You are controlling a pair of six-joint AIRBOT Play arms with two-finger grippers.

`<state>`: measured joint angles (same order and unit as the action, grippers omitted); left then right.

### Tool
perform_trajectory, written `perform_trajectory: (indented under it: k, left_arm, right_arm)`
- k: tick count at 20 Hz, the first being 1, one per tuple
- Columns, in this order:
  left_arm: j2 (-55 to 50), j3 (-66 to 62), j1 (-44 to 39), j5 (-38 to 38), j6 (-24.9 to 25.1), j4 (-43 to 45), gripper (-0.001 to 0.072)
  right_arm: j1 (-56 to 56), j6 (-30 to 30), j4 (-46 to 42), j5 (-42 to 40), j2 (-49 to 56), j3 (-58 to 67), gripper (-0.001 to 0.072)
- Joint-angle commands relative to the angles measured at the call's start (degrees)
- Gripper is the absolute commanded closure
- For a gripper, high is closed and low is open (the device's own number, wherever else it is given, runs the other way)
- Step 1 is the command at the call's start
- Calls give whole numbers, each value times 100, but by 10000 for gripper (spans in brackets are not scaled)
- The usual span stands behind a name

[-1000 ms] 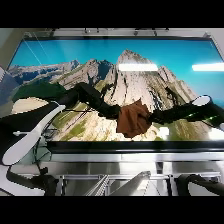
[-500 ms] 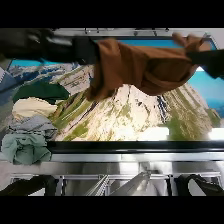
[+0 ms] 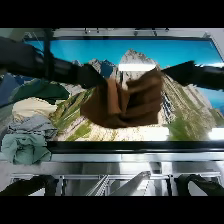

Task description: Fold the shirts.

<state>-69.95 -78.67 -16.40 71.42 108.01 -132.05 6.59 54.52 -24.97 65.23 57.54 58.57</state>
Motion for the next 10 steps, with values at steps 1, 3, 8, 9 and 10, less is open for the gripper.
perform_trajectory:
  k: [1,3,8,9,10]
  left_arm:
    - [-573,667,332,-214,-57,695,-11]
    - [-933,664,791,-57,-210,566,-12]
    - [-1248,1335,1716,1047,-216,-13,-11]
    - [-1250,1615,1768,903,-216,-61,-11]
    - [-1252,1932,1775,601,-216,-116,-10]
  right_arm:
    - [-83,566,-1364,-828,1012,-400,129]
    - [55,566,-1714,-807,1467,-389,128]
    - [997,1150,-2933,-581,1628,-450,68]
    - [1152,1154,-2879,-581,1690,-520,72]
    - [1233,1152,-2791,-584,1790,-603,72]
